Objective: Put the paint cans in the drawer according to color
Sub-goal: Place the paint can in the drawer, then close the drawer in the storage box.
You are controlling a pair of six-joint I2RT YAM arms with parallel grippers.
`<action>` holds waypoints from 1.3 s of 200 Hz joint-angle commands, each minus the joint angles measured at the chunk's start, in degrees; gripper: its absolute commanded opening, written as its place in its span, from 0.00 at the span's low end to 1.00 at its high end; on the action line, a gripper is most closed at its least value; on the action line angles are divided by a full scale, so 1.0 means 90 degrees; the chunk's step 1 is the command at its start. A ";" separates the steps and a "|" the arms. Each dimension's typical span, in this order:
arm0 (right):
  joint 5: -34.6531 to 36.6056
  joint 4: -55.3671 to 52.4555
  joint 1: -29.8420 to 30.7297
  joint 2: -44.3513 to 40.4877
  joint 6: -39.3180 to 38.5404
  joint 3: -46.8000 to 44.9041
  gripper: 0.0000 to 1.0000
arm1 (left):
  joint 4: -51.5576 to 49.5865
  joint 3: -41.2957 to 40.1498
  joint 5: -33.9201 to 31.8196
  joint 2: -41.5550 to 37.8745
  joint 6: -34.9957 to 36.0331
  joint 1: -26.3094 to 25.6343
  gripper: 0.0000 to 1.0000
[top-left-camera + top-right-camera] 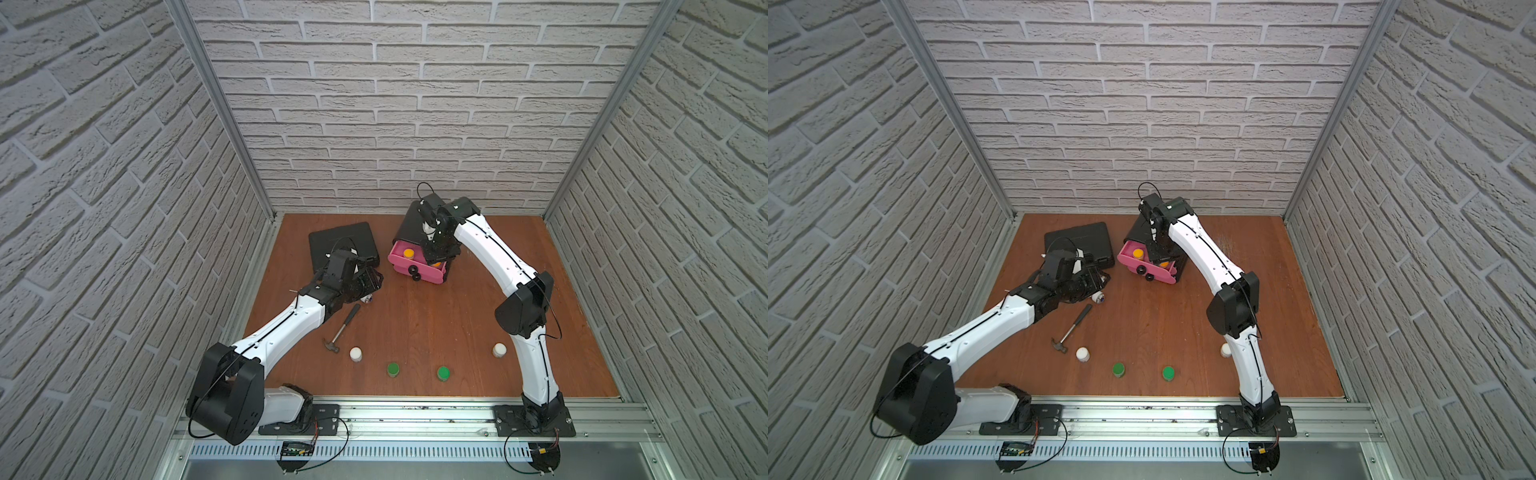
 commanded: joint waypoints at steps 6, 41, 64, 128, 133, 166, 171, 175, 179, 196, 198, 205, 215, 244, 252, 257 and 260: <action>0.0076 -0.0055 -0.0056 -0.0156 -0.0051 0.0194 0.40 | 0.0722 0.0389 0.0214 0.0462 0.0141 -0.0136 0.60; 0.0002 -0.0045 -0.0107 -0.0341 -0.0041 0.0206 0.48 | 0.1271 0.0781 0.0496 0.1073 0.0210 -0.0377 0.58; -0.0080 -0.0051 -0.0148 -0.0380 -0.0051 0.0206 0.52 | 0.1594 0.1026 0.0688 0.1455 0.0191 -0.0520 0.58; -0.0171 0.0007 -0.0305 -0.1224 0.0007 0.0122 0.53 | 0.2102 0.1193 0.0644 0.1870 -0.0023 -0.0804 0.54; -0.0169 0.0017 -0.0336 -0.1345 0.0016 0.0028 0.53 | 0.2114 0.1175 0.0629 0.1865 -0.0024 -0.0844 0.53; -0.0250 0.0462 -0.0579 -0.2527 0.0135 -0.1337 0.53 | 0.2251 0.1010 0.0431 0.1853 -0.0075 -0.0985 0.51; -0.0279 0.0582 -0.0627 -0.2719 0.0177 -0.1605 0.53 | 0.2277 0.1001 0.0409 0.1847 -0.0091 -0.0980 0.51; -0.0305 0.0677 -0.0661 -0.2886 0.0208 -0.1833 0.53 | 0.2295 0.0994 0.0376 0.1845 -0.0090 -0.0980 0.51; -0.0328 0.0777 -0.0695 -0.3052 0.0241 -0.2054 0.53 | 0.2311 0.0996 0.0342 0.1845 -0.0092 -0.0980 0.51; -0.0346 0.1245 -0.0837 -0.3777 0.0427 -0.3090 0.53 | 0.2352 0.1025 0.0213 0.1851 -0.0026 -0.0979 0.49; -0.0346 0.1304 -0.0861 -0.3859 0.0452 -0.3221 0.53 | 0.2352 0.1040 0.0198 0.1854 -0.0017 -0.0979 0.49; -0.0359 0.1474 -0.0924 -0.4142 0.0524 -0.3615 0.53 | 0.2344 0.1086 0.0166 0.1864 0.0027 -0.0961 0.48; -0.0394 0.1657 -0.1022 -0.4489 0.0649 -0.4143 0.53 | 0.2319 0.1148 0.0118 0.1891 0.0089 -0.0968 0.46; -0.0461 0.2047 -0.1326 -0.5432 0.1000 -0.5657 0.52 | 0.2301 0.1304 0.0061 0.2020 0.0163 -0.0945 0.43; -0.0463 0.2084 -0.1394 -0.5603 0.1068 -0.5990 0.52 | 0.2321 0.1333 0.0060 0.2057 0.0163 -0.0941 0.43; -0.0472 0.2088 -0.1429 -0.5698 0.1098 -0.6181 0.52 | 0.2341 0.1343 0.0050 0.2066 0.0169 -0.0938 0.43; -0.0481 0.2088 -0.1455 -0.5739 0.1118 -0.6294 0.51 | 0.2351 0.1352 0.0051 0.2077 0.0172 -0.0937 0.43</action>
